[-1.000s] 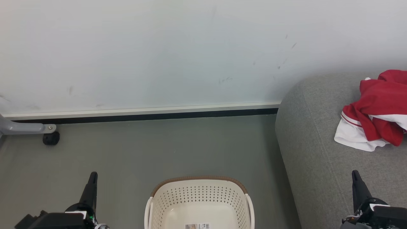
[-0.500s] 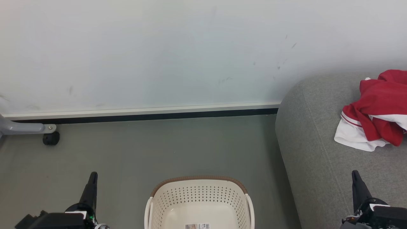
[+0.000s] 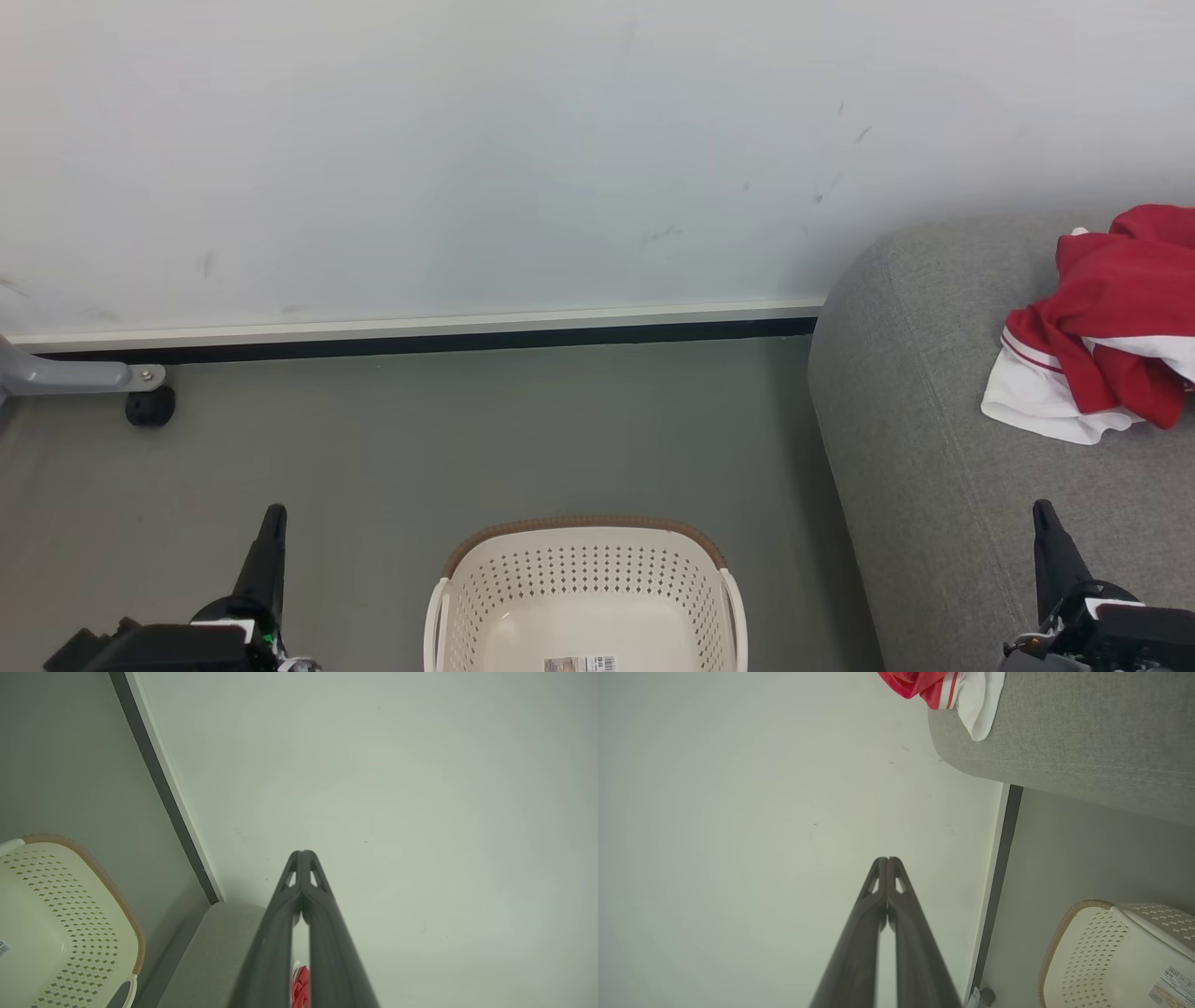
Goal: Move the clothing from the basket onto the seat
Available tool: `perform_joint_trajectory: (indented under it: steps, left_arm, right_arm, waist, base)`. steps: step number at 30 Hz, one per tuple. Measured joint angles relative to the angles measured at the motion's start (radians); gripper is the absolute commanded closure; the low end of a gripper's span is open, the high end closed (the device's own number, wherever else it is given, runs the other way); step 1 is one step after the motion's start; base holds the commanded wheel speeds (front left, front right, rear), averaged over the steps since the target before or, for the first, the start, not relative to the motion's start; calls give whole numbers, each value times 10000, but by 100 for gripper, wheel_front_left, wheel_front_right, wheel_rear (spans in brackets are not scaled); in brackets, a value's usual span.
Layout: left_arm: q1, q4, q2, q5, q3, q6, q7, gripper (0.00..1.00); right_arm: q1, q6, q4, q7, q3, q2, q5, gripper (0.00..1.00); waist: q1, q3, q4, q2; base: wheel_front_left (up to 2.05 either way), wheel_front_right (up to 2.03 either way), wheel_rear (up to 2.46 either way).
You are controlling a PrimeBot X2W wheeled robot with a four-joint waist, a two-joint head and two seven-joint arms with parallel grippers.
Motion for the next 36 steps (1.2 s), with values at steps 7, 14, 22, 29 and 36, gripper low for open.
perform_joint_trajectory:
  steps: [7,14,22,29,36]
  left_arm:
    - [0,2,0,0,0,0,0,100]
    - [0,4,0,0,0,0,0,100]
    - [0,4,0,0,0,0,0,100]
    - [0,4,0,0,0,0,0,100]
    - [-1,4,0,0,0,0,0,100]
  right_arm:
    - [0,0,0,0,0,0,0,100]
    - [0,0,4,0,0,0,2,100]
    - [0,0,4,0,0,0,12,100]
    - [0,12,4,0,0,0,12,100]
    - [0,12,4,0,0,0,13,100]
  waist:
    - [0,0,0,0]
    - [1,0,0,0]
    - [2,0,0,0]
    - [2,0,0,0]
    - [2,0,0,0]
  base:
    - [0,0,0]
    - [0,0,0]
    - [0,0,0]
    - [0,0,0]
    - [0,0,0]
